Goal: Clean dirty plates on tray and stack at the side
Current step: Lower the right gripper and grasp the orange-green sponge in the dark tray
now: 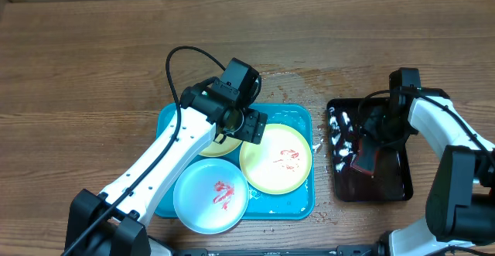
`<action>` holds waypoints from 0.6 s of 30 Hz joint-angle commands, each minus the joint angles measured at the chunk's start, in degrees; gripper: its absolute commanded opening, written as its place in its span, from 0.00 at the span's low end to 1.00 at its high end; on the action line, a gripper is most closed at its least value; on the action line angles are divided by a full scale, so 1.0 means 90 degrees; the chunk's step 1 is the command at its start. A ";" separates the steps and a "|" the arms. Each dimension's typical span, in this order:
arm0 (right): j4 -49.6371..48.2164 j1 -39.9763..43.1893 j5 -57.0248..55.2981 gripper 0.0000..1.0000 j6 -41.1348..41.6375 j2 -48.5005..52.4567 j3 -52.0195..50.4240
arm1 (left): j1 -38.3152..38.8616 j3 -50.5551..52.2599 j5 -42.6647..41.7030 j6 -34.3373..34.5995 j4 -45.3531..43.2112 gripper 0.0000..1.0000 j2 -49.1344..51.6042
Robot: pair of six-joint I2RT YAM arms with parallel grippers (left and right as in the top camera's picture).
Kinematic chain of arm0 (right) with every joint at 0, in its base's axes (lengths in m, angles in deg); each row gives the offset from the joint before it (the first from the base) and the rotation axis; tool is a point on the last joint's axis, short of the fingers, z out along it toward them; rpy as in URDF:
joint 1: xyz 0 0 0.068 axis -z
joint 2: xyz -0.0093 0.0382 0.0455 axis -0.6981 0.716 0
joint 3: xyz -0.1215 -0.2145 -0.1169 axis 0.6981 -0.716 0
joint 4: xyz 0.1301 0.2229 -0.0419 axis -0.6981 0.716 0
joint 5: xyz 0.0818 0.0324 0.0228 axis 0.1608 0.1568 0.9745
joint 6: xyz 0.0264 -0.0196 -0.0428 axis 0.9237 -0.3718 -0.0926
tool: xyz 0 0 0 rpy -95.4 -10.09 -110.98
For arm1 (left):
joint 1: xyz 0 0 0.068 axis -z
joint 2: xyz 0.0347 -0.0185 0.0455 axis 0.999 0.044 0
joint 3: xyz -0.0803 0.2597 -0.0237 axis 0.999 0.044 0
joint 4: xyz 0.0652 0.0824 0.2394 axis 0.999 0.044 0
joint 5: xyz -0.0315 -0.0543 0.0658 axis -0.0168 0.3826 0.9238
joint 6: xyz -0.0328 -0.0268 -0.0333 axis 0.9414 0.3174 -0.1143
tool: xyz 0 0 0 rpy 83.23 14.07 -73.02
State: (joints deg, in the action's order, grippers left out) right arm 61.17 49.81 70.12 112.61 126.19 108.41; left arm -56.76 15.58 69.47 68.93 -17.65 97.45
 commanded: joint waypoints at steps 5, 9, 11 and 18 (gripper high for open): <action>0.0032 -0.0015 0.0134 0.04 -0.0056 0.0019 0.0002 | -0.0029 0.0010 0.0015 -0.0061 -0.0053 0.86 0.0019; 0.0024 -0.0010 0.0109 0.05 -0.0063 0.0017 0.0019 | -0.0029 0.0010 0.0015 -0.0058 -0.0051 0.87 0.0019; -0.0024 -0.0010 0.0112 0.05 -0.0143 0.0017 0.0078 | -0.0029 0.0010 0.0015 -0.0058 -0.0053 0.87 0.0019; -0.0602 -0.0015 0.0376 0.04 -0.0435 0.0017 0.0493 | -0.0029 0.0010 0.0015 -0.0058 -0.0126 0.87 0.0019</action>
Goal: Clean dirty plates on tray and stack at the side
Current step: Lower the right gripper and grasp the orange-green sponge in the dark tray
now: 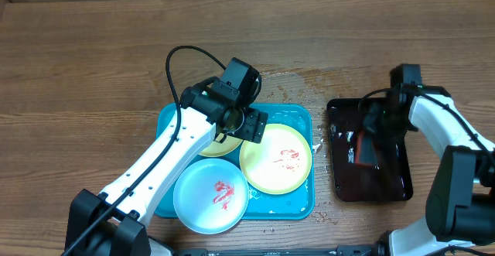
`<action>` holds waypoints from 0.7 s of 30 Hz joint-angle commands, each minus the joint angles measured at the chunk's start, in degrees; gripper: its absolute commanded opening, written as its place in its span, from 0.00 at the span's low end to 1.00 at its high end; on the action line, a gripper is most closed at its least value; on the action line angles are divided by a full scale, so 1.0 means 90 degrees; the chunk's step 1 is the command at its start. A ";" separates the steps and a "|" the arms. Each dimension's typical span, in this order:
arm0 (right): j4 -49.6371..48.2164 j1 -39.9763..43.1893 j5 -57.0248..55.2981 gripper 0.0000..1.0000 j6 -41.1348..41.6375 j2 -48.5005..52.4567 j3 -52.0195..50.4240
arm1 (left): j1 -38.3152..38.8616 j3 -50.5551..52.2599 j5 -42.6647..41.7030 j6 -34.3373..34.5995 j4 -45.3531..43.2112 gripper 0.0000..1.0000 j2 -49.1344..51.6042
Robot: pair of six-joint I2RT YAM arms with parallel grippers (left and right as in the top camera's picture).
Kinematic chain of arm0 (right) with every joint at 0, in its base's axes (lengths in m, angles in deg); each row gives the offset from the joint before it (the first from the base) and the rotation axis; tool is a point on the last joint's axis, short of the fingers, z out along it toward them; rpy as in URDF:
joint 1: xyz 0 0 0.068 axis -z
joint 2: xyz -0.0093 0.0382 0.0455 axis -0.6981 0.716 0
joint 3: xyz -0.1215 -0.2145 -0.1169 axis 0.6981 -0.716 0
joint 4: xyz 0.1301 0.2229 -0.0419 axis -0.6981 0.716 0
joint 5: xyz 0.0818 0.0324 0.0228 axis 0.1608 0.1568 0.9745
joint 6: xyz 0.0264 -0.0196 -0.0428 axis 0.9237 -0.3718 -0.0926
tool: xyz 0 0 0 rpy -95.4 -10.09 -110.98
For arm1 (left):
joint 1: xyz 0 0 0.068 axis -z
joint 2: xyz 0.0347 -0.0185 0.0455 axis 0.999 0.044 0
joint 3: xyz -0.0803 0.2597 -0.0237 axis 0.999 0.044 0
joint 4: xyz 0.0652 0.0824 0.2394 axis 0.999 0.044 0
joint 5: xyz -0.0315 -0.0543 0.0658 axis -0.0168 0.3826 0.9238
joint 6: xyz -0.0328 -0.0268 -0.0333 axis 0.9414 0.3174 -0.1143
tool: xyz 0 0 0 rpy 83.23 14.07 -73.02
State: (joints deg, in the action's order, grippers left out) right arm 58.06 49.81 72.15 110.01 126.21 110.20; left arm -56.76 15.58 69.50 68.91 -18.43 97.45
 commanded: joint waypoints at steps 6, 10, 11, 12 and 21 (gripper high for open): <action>-0.0289 -0.0019 0.0151 0.33 -0.0282 0.0015 0.0294 | -0.0029 0.0010 0.0012 -0.0056 -0.0039 0.90 0.0019; -0.0160 -0.0019 0.0165 1.00 -0.0284 0.0015 0.0294 | -0.0029 0.0010 0.0012 -0.0058 -0.0049 0.93 0.0019; -0.0172 -0.0019 0.0226 1.00 -0.0287 0.0010 0.0301 | -0.0029 0.0010 0.0015 -0.0058 -0.0051 0.93 0.0019; -0.0177 -0.0019 0.0372 1.00 -0.0381 -0.0007 0.0338 | -0.0029 0.0010 0.0012 -0.0058 -0.0056 0.93 0.0019; 0.1443 -0.0517 0.0253 1.00 -0.0104 -0.0590 0.0874 | -0.0029 0.0010 0.0015 -0.0061 -0.0087 0.91 0.0019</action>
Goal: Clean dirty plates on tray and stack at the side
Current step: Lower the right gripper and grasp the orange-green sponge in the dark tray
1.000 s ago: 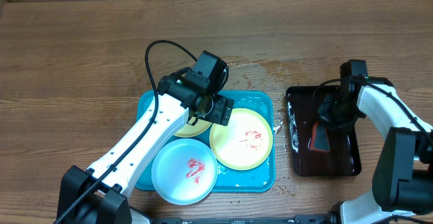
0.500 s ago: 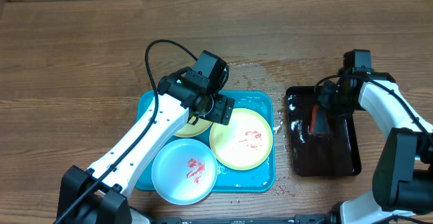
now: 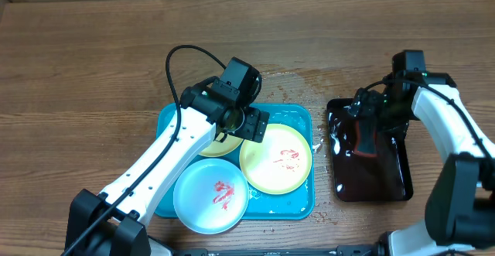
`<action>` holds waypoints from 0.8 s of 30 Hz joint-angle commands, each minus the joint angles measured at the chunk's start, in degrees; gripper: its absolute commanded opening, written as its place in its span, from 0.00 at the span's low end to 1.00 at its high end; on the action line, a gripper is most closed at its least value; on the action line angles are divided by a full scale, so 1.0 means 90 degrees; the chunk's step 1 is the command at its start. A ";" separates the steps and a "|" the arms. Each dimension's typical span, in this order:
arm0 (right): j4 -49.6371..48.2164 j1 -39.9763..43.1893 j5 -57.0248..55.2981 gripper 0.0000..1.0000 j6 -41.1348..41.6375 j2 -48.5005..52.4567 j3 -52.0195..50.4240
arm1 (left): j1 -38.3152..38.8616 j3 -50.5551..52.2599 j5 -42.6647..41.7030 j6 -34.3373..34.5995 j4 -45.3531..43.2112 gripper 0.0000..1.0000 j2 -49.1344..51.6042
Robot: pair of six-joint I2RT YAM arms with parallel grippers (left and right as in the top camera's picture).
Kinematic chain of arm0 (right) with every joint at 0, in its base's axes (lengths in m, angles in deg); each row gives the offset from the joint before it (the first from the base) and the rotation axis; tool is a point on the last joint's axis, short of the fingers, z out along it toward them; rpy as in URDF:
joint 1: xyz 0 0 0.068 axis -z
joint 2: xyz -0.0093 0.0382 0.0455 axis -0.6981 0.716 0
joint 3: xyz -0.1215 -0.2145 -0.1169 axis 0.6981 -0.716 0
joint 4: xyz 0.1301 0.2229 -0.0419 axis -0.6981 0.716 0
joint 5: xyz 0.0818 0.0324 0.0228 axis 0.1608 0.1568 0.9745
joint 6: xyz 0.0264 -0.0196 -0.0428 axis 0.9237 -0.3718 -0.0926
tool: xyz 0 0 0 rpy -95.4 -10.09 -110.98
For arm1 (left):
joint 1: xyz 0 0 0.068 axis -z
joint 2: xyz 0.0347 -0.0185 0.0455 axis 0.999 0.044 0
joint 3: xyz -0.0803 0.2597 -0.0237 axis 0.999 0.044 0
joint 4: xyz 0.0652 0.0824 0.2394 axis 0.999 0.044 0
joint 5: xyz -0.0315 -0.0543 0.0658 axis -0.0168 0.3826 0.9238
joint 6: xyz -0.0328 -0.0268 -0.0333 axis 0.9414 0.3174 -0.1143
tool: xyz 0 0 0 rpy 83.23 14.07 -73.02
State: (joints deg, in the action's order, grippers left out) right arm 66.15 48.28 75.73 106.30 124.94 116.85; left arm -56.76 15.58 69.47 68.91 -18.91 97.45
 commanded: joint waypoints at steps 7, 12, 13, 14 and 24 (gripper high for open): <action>0.0852 -0.0767 -0.1200 1.00 0.1666 -0.0449 -0.0753 | -0.0029 0.0010 0.0007 -0.0061 -0.0175 0.92 0.0019; 0.0627 -0.0546 -0.1593 1.00 0.1855 -0.0449 -0.0976 | -0.0029 0.0010 -0.0168 -0.0221 -0.0175 0.93 0.0019; 0.0556 -0.0488 -0.1591 1.00 0.1785 -0.0449 -0.0976 | -0.0029 0.0010 -0.0165 -0.0223 -0.0175 0.92 0.0019; 0.0481 -0.0442 -0.1588 1.00 0.1700 -0.0449 -0.0976 | -0.0029 0.0010 -0.0160 -0.0223 -0.0180 0.92 0.0019; -0.0746 -0.0403 -0.0702 0.96 0.0947 -0.0376 -0.1744 | -0.0029 0.0010 -0.0158 -0.0221 -0.0289 0.93 0.0019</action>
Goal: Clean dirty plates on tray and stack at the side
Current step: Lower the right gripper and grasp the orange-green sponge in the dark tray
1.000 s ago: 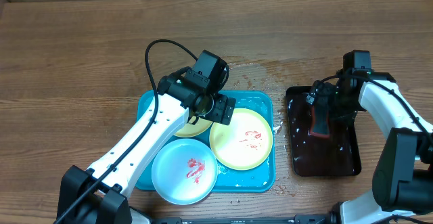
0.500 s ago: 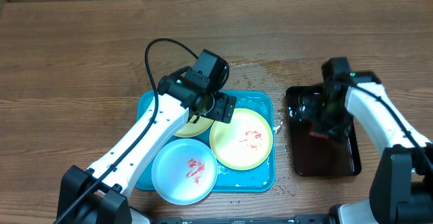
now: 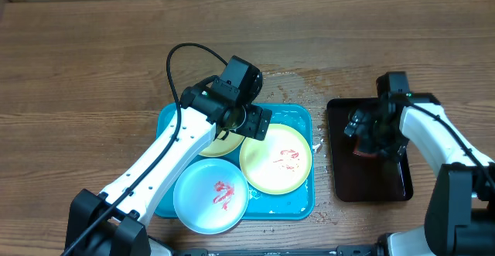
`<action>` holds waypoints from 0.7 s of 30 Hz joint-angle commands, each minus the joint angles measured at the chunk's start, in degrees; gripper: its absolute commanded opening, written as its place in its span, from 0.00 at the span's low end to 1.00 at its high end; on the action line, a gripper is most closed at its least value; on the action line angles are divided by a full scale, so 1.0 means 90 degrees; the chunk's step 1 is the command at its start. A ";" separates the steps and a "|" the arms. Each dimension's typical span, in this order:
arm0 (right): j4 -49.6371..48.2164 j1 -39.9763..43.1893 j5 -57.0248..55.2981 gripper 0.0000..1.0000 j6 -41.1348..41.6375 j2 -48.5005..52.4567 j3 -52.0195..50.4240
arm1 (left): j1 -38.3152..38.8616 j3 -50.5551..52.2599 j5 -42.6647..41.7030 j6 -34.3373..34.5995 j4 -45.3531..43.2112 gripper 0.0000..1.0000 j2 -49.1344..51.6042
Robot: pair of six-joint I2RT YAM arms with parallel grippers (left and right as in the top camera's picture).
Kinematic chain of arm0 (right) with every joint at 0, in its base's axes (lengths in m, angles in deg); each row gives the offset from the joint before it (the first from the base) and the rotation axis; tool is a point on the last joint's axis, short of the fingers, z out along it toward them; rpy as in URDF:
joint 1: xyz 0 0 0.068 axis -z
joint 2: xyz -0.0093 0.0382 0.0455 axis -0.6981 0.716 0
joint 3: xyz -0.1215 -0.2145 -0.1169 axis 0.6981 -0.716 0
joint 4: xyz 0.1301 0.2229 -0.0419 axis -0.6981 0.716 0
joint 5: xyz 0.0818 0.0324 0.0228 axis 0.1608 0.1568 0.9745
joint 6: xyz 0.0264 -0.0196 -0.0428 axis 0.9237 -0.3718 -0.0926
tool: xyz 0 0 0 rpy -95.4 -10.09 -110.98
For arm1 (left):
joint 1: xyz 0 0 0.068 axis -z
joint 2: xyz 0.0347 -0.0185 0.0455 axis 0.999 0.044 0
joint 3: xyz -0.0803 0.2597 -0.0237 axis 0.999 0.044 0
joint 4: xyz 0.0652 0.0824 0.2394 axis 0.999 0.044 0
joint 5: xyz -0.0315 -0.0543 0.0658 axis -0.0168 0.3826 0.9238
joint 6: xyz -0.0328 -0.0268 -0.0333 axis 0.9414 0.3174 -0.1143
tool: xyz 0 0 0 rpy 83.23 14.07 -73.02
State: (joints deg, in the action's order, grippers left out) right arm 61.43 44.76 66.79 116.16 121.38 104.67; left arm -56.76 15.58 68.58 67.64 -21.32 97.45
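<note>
A blue tray [image 3: 297, 203] holds three plates. A yellow-green plate [image 3: 276, 159] with a red smear lies at its right, and a light blue plate [image 3: 210, 196] with a red smear at its front. A pale yellow plate [image 3: 222, 143] sits at the back, half hidden under my left arm. My left gripper [image 3: 253, 124] sits at that plate's right rim and seems shut on it. My right gripper [image 3: 362, 131] hangs over the black tray [image 3: 371, 182], shut on a reddish sponge [image 3: 362, 150] that shows just below the fingers.
Water drops and a wet patch mark the wood [image 3: 309, 76] behind and between the two trays. The left arm's black cable [image 3: 182, 52] loops over the table behind the blue tray. Bare wood stretches to the left and at the back.
My right gripper has moved a little towards the front and left over the black tray, and the sponge shows less beneath it. The left gripper has barely shifted at the yellow plate's rim.
The right gripper first held the sponge down in the wet black tray near its middle. It then held it further back in the tray, then towards the left side, and now above the tray's upper half. The left gripper stayed at the pale yellow plate throughout.
</note>
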 commanded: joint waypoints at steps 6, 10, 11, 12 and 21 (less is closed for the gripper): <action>-0.0393 -0.0012 0.0296 0.66 -0.0126 0.0019 -0.0573 | -0.0029 0.0010 -0.0056 -0.0083 -0.0039 0.93 0.0019; -0.0466 -0.0012 0.0338 0.37 -0.0126 0.0019 -0.0573 | -0.0029 0.0010 -0.0056 -0.0080 -0.0078 0.93 0.0019; -0.0478 -0.0012 0.0338 0.29 -0.0126 0.0019 -0.0573 | -0.0029 0.0010 -0.0056 -0.0080 -0.0085 0.93 0.0019; -0.0481 -0.0012 0.0335 0.21 -0.0126 0.0019 -0.0573 | -0.0029 0.0010 -0.0056 -0.0080 -0.0095 0.93 0.0019; -0.0418 -0.0012 0.0340 0.04 -0.0126 0.0019 -0.0573 | -0.0029 0.0010 -0.0053 -0.0080 -0.0104 0.92 0.0019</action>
State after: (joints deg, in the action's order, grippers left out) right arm 57.58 44.65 68.87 115.06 121.38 99.91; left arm -56.76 15.60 68.58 67.62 -22.15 97.45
